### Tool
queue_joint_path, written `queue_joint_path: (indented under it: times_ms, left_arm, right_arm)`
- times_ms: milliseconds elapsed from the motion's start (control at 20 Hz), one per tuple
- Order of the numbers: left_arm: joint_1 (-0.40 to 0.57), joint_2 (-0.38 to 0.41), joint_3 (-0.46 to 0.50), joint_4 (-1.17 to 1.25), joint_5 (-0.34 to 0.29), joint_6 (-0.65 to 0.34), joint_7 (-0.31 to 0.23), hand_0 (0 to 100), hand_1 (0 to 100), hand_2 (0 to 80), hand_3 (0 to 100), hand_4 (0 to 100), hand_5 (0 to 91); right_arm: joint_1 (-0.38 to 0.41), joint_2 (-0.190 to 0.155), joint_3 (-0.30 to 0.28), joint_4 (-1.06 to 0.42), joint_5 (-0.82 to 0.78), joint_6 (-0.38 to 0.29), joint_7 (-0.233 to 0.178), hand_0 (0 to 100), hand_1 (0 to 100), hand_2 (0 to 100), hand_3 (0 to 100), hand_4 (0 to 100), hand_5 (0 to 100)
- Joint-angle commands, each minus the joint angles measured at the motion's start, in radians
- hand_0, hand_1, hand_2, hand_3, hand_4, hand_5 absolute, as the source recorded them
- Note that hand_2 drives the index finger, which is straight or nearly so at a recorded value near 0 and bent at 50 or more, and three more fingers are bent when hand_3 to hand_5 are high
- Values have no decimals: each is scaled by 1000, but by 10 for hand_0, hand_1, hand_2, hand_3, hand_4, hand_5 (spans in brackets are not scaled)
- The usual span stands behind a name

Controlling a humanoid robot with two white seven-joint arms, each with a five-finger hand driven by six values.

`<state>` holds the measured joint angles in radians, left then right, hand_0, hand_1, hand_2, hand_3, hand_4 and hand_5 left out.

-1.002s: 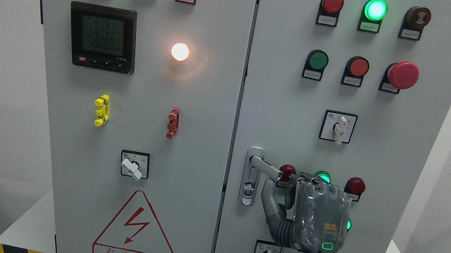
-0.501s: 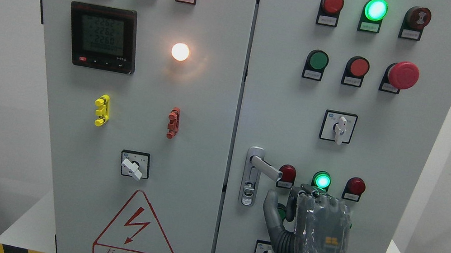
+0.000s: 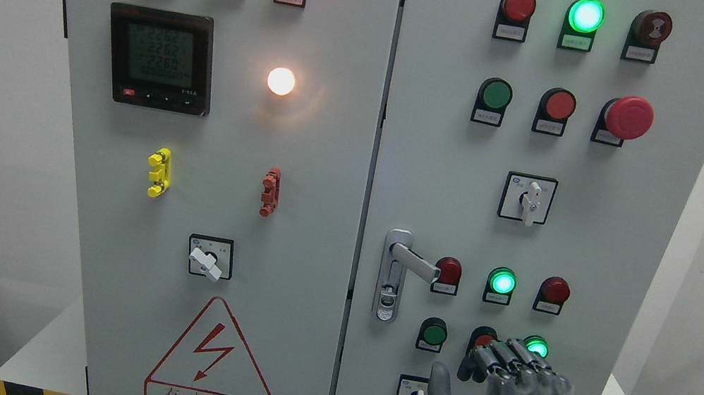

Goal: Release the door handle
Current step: 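Open the right hand and pull it away from the handle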

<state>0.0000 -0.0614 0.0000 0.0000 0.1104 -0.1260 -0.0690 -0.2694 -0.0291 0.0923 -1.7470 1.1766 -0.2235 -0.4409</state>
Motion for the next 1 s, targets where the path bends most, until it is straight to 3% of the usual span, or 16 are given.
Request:
queue_joint_path:
  times_ms: [0,200,451,952]
  left_arm:
    - [-31,0,-11,-9,0,0,0,120,389,0,0,0,0]
    - [-31,0,-11,-9,0,0,0,120,389,0,0,0,0]
    - [-31,0,-11,-9,0,0,0,120,389,0,0,0,0]
    - [-31,0,-11,-9,0,0,0,120,389,0,0,0,0]
  right_arm:
    - [-14,-57,-125,-71,-72,-20,11,421,274,0,0,0,0]
    - [-54,-57,-114,-80,-112,-16,14,387,260,0,0,0,0]
    - [-48,-45,-89,-92,-114,-16,11,367,289,0,0,0,0]
    - [-45,14,-59,-89,-112,-16,24,376,309,0,14,0,0]
